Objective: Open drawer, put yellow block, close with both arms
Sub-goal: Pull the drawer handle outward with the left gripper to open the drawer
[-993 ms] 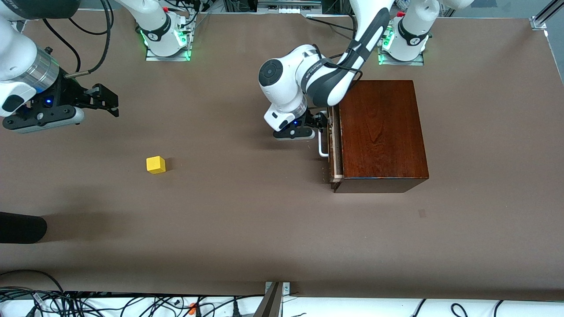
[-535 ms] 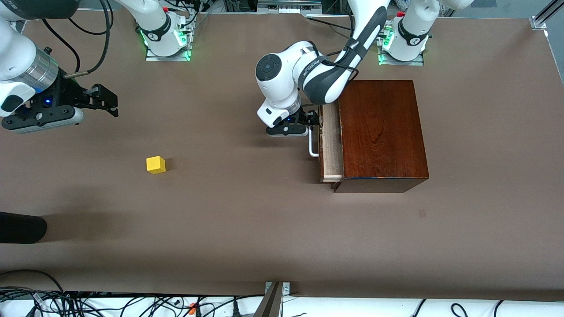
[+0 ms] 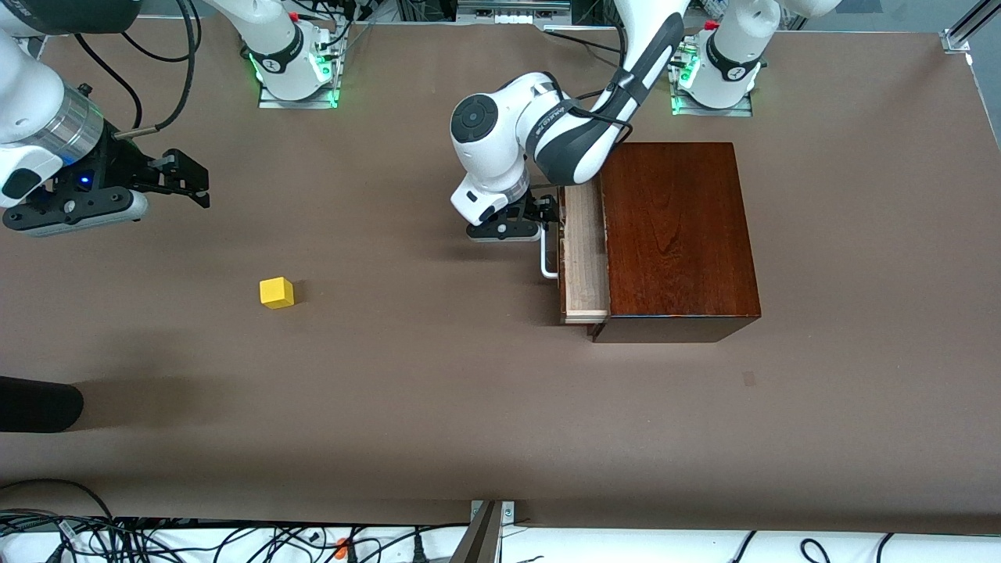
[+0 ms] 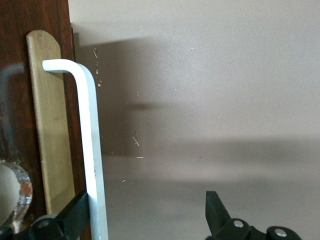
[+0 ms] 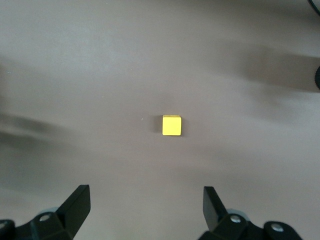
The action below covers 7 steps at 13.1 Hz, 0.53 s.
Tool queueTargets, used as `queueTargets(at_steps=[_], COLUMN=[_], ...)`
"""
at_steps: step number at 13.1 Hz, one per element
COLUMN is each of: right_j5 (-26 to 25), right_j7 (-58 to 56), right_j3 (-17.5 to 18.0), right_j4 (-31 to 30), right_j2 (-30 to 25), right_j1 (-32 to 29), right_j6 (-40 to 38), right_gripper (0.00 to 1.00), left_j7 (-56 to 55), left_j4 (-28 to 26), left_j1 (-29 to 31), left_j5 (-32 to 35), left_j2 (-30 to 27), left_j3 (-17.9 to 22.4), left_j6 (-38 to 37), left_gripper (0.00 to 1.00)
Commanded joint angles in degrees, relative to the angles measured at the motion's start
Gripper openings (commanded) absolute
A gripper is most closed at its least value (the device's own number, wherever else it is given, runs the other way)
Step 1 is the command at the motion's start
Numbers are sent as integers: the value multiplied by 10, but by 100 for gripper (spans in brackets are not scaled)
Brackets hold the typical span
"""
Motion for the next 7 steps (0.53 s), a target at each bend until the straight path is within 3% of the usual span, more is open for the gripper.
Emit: queueTargets(at_steps=[1,7], right_j5=[-8,-7], right_j7=[0,0], right_j3=[-1,-1], right_j4=[15,15], right_j2=[5,5], right_j1=[1,1], right_j6=[-11,-10], right_gripper=[100,100], left_j7=[-11,-11], left_j4=[35,46], left_j1=[-15,-14], left_j5=[-34,-34], left_j2=[23,24], left_j3=[-10,-10], left_j6=[15,15], left_gripper=[100,100])
